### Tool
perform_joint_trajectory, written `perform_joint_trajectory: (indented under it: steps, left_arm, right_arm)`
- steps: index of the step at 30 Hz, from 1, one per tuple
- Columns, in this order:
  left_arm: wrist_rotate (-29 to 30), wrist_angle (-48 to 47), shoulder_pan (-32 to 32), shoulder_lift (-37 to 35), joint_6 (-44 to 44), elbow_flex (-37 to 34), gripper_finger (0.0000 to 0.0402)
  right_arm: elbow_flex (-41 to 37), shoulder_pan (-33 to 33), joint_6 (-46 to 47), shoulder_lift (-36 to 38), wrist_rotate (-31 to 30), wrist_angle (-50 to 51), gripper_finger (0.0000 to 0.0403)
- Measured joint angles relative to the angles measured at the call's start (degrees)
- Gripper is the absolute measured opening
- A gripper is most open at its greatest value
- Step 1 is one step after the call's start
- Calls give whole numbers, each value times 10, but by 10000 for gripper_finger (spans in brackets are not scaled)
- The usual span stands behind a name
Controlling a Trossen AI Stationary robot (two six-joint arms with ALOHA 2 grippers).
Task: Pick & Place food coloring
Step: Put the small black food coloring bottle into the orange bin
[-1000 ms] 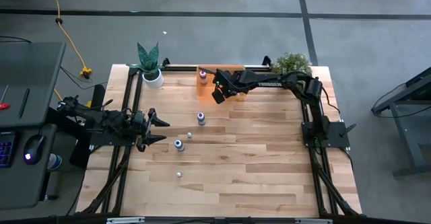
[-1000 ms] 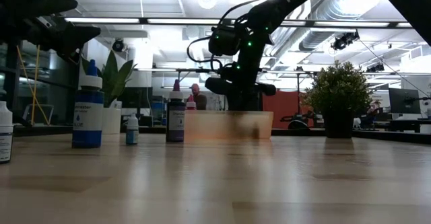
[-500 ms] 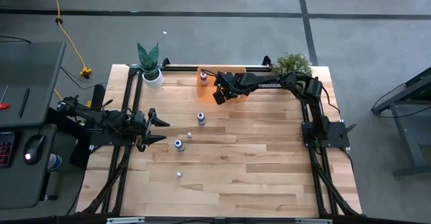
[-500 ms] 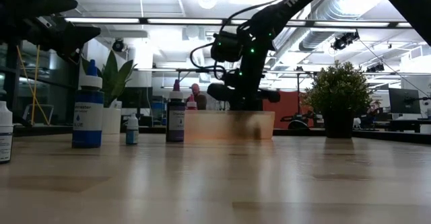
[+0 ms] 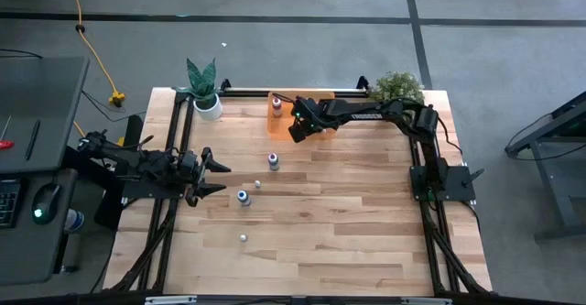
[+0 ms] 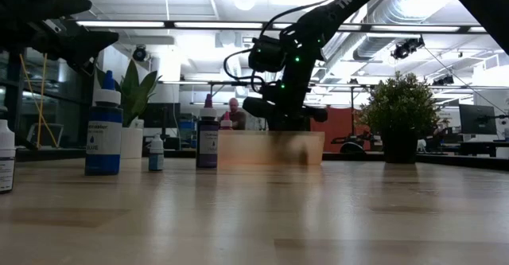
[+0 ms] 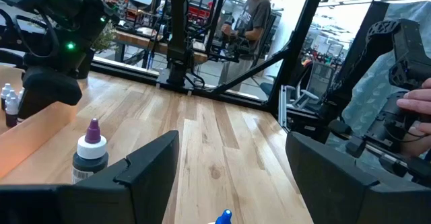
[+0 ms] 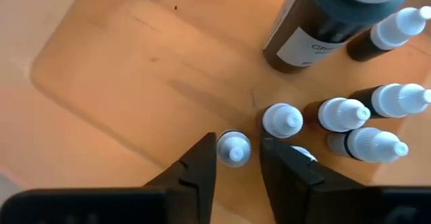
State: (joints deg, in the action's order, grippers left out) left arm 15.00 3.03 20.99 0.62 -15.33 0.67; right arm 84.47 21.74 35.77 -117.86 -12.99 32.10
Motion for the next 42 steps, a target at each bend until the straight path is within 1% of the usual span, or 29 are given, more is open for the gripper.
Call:
perform_joint_trajectory:
  steps: [6, 11, 20, 29, 32, 37, 42]
  left_arm:
    - [0, 0, 0, 0, 0, 0, 271]
    - [0, 0, 0, 0, 0, 0, 271]
    - [0, 0, 0, 0, 0, 0, 271]
    - [0, 0, 0, 0, 0, 0, 271]
    - [0, 0, 0, 0, 0, 0, 271]
    - [0, 0, 0, 0, 0, 0, 271]
    - [0, 0, 0, 0, 0, 0, 271]
  right_arm:
    - [0, 0, -1, 0, -1, 2, 145]
    - [0, 0, -3, 5, -1, 3, 162]
    - [21, 0, -27, 16, -1, 33, 164]
    - [92, -9, -65, 29, -7, 111, 165]
    - [112, -17, -78, 43, -10, 125, 165]
    - [141, -32, -93, 73, -33, 132, 165]
    - [167, -47, -124, 96, -32, 131, 165]
